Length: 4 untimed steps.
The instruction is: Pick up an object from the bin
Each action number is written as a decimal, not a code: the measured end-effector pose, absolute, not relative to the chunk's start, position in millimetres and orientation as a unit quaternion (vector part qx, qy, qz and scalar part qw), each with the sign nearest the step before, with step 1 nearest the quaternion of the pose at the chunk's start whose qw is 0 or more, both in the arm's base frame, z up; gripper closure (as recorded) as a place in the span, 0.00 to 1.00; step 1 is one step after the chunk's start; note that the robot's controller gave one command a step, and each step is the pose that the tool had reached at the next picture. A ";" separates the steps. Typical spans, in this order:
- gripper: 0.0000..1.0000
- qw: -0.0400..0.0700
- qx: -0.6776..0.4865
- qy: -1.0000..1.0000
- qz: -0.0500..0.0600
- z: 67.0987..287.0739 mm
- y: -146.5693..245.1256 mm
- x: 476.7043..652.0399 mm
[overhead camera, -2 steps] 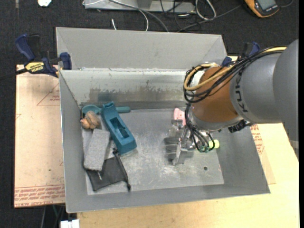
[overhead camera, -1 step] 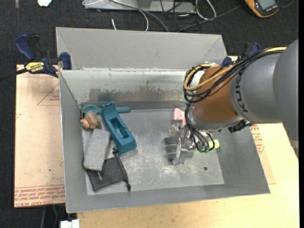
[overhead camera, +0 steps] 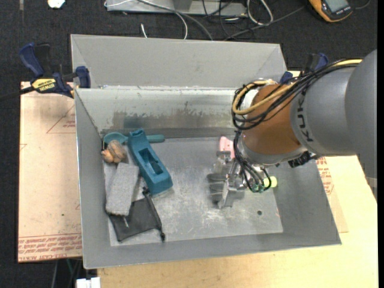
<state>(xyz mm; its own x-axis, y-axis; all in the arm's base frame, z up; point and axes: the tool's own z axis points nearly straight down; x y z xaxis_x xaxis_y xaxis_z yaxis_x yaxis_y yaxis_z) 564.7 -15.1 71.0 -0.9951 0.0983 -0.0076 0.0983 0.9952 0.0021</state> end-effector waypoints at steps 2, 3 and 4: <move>1.00 0.004 0.049 0.999 0.001 71.0 -15.1 564.7; 1.00 0.004 0.049 0.999 0.001 71.1 -15.1 564.7; 1.00 0.004 0.049 0.999 0.001 71.1 -15.1 564.7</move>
Offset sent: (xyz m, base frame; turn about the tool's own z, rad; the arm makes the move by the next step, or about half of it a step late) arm 0.0000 0.0000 0.0000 0.0000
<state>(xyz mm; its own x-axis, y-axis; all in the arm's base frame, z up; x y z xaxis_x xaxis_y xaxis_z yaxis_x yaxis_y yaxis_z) 564.7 -15.1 71.1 -0.9951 0.0985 -0.0078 0.0984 0.9951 0.0019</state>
